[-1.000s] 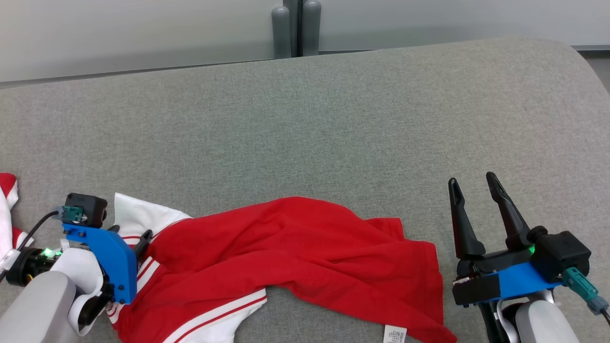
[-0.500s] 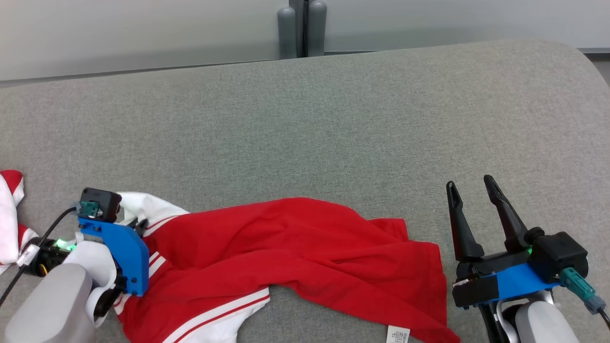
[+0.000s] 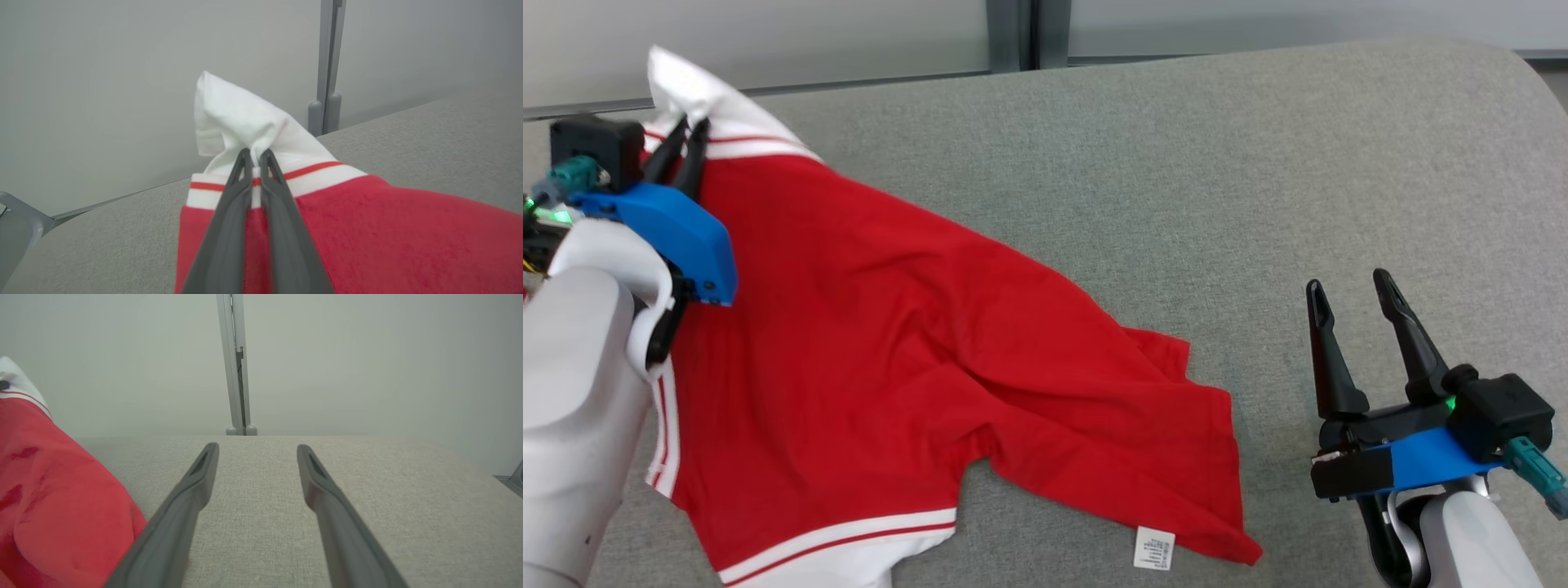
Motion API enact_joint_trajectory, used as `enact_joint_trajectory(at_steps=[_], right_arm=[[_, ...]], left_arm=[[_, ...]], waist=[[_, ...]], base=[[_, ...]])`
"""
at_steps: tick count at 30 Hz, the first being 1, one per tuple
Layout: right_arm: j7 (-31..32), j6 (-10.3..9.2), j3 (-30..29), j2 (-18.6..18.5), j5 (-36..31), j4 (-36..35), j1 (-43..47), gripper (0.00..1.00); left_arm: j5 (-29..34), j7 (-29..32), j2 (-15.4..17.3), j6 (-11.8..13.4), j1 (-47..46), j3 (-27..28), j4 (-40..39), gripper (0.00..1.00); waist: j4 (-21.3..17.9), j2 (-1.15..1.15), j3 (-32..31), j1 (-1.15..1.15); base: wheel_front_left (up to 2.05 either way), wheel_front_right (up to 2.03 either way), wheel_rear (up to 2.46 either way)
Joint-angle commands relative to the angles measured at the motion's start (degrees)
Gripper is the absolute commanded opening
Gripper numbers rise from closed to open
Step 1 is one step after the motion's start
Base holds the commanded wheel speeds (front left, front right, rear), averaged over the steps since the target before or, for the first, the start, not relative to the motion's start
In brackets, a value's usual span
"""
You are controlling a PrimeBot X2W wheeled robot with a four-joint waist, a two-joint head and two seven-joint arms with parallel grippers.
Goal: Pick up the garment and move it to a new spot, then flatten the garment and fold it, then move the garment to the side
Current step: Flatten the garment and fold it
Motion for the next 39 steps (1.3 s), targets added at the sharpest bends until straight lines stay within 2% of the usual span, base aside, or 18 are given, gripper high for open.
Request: enact_joint_trajectory(at_steps=[1,7,9,10,11,12,17,20,23,31,39], right_arm=[[-0.3,0.01,-0.1,-0.3,-0.3,-0.3,-1.1,1.00],[-0.3,0.01,0.0,0.1,-0.4,-0.5,-1.9,1.00],[-0.3,0.01,-0.1,0.2,-0.5,-0.4,-1.7,1.00],[-0.3,0.01,-0.2,0.2,-0.5,-0.3,-1.6,1.00],[-0.3,0.01,-0.2,0.3,-0.6,-0.2,-1.5,1.00],[-0.3,0.01,-0.3,0.4,-0.6,-0.2,-1.3,1.00],[-0.3,0.01,-0.6,0.7,-0.6,0.7,-0.5,1.00],[-0.3,0.01,-1.2,0.8,-0.5,0.9,0.1,1.00],[-0.3,0.01,-1.7,0.9,-0.3,1.2,1.1,1.00],[-0.3,0.01,-3.3,1.1,0.1,1.3,4.4,1.00],[-0.3,0.01,-4.2,1.3,0.7,1.8,6.8,1.00]], left_arm=[[0.2,-0.5,-0.1,0.1,-0.9,0.2,0.9,0.00],[2.2,-6.8,-0.7,0.3,-5.9,-0.5,7.5,0.00],[1.8,-7.8,-1.9,-0.1,-5.7,-0.7,10.2,0.00],[2.1,-8.4,-2.1,-0.2,-5.9,-1.1,11.4,0.36],[2.3,-9.0,-2.2,-0.3,-6.0,-1.2,12.5,0.88],[2.4,-9.7,-2.6,-0.3,-6.1,-1.4,13.4,1.00],[1.6,-12.9,-3.7,-0.9,-4.5,-0.9,15.9,1.00],[0.9,-13.7,-4.1,-0.4,-2.0,0.5,14.2,1.00],[0.8,-13.8,-3.8,1.1,1.3,3.5,8.1,1.00],[3.6,-13.9,-3.6,5.6,18.3,13.1,-11.2,1.00],[7.1,-13.9,-6.2,7.6,33.1,20.9,-24.9,1.00]], waist=[[-0.2,0.00,0.2,-0.01],[-1.3,0.00,1.8,-0.01],[-1.5,0.00,1.9,-0.01],[-1.5,0.00,1.9,-0.01],[-1.5,0.00,1.9,-0.01],[-1.3,0.00,1.7,-0.01],[-0.5,0.00,-0.1,-0.01],[0.2,0.00,-1.9,-0.01],[1.2,0.00,-3.6,-0.01],[4.4,0.00,-7.2,-0.01],[7.0,0.00,-9.9,-0.01]], base=[[0.00,0.00,0.00],[0.00,0.00,0.00],[0.00,0.00,0.00],[0.00,0.00,0.00],[0.00,0.00,0.00],[0.00,0.00,0.00],[0.00,0.00,0.00],[0.00,0.00,0.00],[0.00,0.00,0.00],[0.00,0.00,0.00],[0.00,0.00,0.00]])
